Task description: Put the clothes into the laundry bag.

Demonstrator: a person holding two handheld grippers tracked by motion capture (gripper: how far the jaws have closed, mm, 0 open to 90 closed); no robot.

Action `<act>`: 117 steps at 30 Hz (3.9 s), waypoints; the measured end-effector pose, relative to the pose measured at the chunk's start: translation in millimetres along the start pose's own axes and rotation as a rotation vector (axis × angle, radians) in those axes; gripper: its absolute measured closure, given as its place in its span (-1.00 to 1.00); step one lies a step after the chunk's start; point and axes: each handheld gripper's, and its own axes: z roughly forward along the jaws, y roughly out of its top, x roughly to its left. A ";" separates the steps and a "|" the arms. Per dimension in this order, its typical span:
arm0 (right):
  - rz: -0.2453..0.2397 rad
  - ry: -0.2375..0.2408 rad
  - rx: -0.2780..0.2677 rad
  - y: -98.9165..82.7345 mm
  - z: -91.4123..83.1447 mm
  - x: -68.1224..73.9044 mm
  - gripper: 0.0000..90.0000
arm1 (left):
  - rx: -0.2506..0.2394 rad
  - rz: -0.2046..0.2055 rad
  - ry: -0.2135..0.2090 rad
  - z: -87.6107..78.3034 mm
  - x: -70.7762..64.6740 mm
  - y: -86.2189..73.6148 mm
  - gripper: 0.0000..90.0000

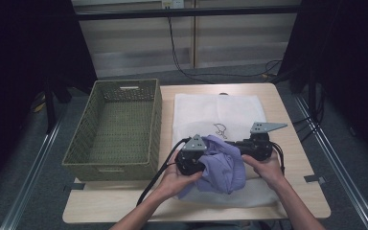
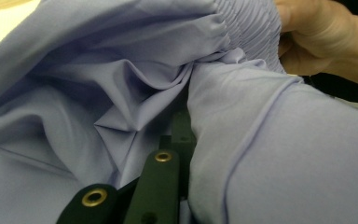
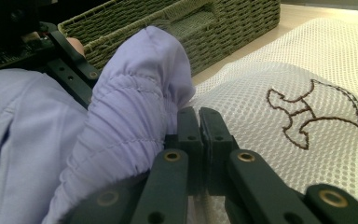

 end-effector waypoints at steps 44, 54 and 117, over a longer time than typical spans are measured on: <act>0.002 0.000 0.000 -0.7 0.3 0.8 0.97 | 0.203 -0.008 0.043 48.0 5.7 -38.8 0.54; 0.011 0.000 -0.002 -1.9 0.0 -1.1 0.97 | 0.173 -0.011 0.042 20.5 -2.8 -27.3 -0.04; 0.017 0.003 -0.016 3.9 3.6 1.7 0.97 | 0.026 -0.039 0.071 2.7 9.1 -15.1 0.87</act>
